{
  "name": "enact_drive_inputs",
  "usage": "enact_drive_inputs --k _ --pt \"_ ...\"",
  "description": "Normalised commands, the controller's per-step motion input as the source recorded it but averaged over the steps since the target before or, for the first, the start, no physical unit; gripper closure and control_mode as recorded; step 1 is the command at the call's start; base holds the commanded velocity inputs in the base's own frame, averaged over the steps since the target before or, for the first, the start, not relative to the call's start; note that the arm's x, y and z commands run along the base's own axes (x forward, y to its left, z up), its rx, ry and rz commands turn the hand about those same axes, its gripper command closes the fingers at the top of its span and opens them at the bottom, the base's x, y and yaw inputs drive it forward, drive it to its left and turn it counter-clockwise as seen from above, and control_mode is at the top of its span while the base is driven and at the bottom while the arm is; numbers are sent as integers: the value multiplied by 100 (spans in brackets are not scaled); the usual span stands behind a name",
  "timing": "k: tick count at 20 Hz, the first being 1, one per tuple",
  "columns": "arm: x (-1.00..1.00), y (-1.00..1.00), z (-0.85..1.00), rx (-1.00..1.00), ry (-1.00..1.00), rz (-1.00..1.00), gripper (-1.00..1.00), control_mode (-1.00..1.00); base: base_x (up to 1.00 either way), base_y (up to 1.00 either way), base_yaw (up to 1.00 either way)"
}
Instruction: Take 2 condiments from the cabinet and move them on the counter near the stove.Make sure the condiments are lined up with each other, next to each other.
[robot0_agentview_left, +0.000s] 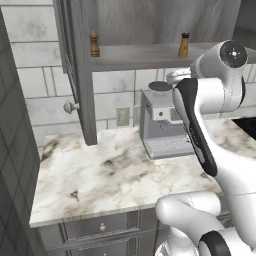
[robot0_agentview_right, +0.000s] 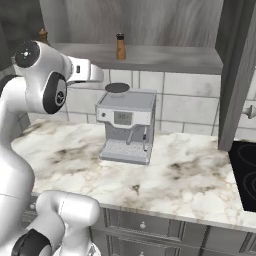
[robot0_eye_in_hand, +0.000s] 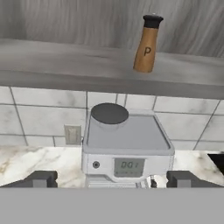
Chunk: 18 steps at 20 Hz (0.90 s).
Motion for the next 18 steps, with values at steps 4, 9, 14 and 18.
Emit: enact_drive_inputs --k 4,9,14,18 --pt "2 -29 56 7 -3 -4 -100 -100 0 0 0" --pt "20 -35 30 6 0 -2 -100 -100 0 0 0" --pt "44 -20 2 2 0 0 -100 -100 0 0 0" --pt "54 -2 0 0 1 -2 -100 -100 0 0 0"
